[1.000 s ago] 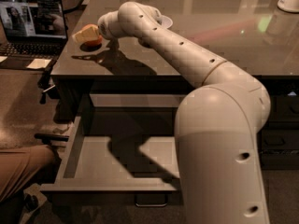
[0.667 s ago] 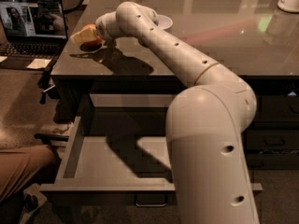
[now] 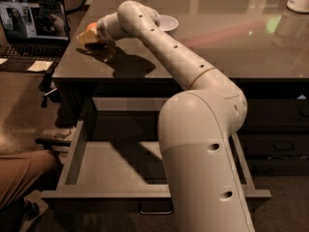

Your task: Place orange into top drawer

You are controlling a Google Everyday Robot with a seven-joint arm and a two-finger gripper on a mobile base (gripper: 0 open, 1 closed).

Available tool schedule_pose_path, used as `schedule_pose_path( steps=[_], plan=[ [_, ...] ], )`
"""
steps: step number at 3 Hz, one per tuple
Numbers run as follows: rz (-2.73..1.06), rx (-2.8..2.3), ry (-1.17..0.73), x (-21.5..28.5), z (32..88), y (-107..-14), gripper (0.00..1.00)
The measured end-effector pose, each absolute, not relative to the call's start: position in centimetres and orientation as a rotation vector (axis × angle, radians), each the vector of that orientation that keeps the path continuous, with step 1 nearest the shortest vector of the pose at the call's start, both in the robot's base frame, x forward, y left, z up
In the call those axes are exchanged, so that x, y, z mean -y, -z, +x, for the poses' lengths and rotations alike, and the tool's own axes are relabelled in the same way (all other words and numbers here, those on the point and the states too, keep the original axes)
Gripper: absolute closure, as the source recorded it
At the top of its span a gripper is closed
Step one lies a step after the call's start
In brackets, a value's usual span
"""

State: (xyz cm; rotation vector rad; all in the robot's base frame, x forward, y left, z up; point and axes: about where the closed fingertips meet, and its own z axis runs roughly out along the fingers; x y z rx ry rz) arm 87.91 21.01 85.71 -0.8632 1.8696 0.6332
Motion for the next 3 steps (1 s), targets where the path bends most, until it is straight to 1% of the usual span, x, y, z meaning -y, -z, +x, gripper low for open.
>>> schedule_pose_path(
  steps=[1,2,3],
  plan=[
    [-0.844,-1.866,-0.625,-20.5,88.2,-85.9,0.65],
    [-0.805,-1.849,-0.599,-18.9,88.0,-87.1,0.88],
    [-0.751,-1.827,-0.56,-16.0,86.5,-89.0,1.0]
  ],
)
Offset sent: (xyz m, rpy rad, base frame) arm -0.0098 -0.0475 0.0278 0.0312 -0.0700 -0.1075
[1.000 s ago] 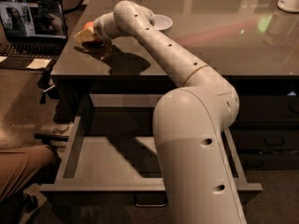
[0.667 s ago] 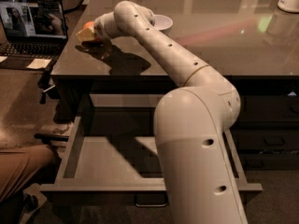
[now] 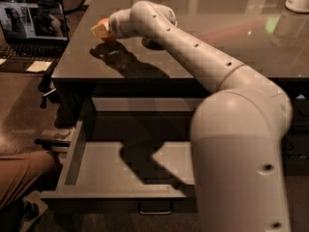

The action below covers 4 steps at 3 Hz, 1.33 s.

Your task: Place orange into top drawer

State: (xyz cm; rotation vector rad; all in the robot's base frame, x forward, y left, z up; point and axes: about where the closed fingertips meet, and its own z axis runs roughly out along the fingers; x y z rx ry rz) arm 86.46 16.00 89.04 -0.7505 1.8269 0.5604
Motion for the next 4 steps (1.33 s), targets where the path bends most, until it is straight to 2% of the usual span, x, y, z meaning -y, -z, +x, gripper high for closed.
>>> schedule_pose_path(
  steps=[4],
  plan=[
    [-0.823,-1.861,-0.63,-3.3,71.7,-92.2,1.0]
  ],
)
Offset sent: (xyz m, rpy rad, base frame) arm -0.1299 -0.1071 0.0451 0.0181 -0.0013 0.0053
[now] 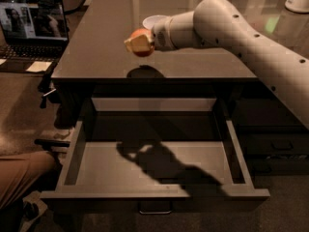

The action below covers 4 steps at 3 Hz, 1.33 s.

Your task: Place orange into top drawer

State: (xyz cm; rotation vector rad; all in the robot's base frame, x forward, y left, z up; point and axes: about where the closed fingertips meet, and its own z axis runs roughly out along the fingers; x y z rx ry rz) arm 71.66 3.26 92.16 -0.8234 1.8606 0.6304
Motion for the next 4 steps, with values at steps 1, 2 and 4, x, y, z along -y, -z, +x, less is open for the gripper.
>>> schedule_pose_path(
  steps=[1,2,4],
  plan=[
    [-0.892,-1.896,-0.657,0.3,68.4,-91.0,1.0],
    [-0.928,-1.958,-0.685,3.7,64.7,-89.9,1.0],
    [-0.953,-1.928,-0.725,2.6,64.4,-89.7,1.0]
  ],
)
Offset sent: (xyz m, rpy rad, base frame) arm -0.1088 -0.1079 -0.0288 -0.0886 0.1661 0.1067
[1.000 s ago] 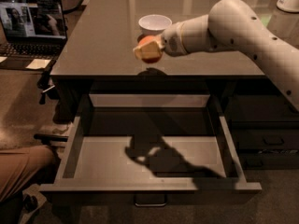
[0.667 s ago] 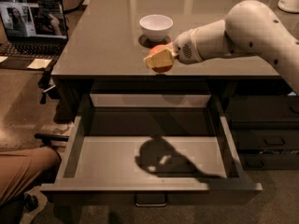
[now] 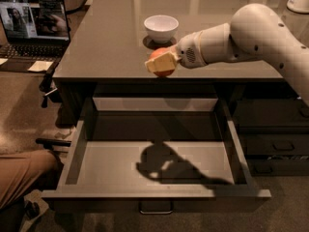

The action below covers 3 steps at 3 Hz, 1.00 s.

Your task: Place orange into top drawer

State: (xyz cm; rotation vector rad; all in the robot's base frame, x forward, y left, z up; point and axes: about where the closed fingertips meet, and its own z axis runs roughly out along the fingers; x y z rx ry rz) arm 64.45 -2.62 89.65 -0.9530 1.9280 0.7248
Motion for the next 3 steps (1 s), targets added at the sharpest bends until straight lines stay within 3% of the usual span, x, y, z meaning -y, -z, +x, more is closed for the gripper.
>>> schedule_pose_path(
  steps=[3],
  plan=[
    [-1.037,-1.98,-0.817,0.9,58.3,-83.3,1.0]
  ],
)
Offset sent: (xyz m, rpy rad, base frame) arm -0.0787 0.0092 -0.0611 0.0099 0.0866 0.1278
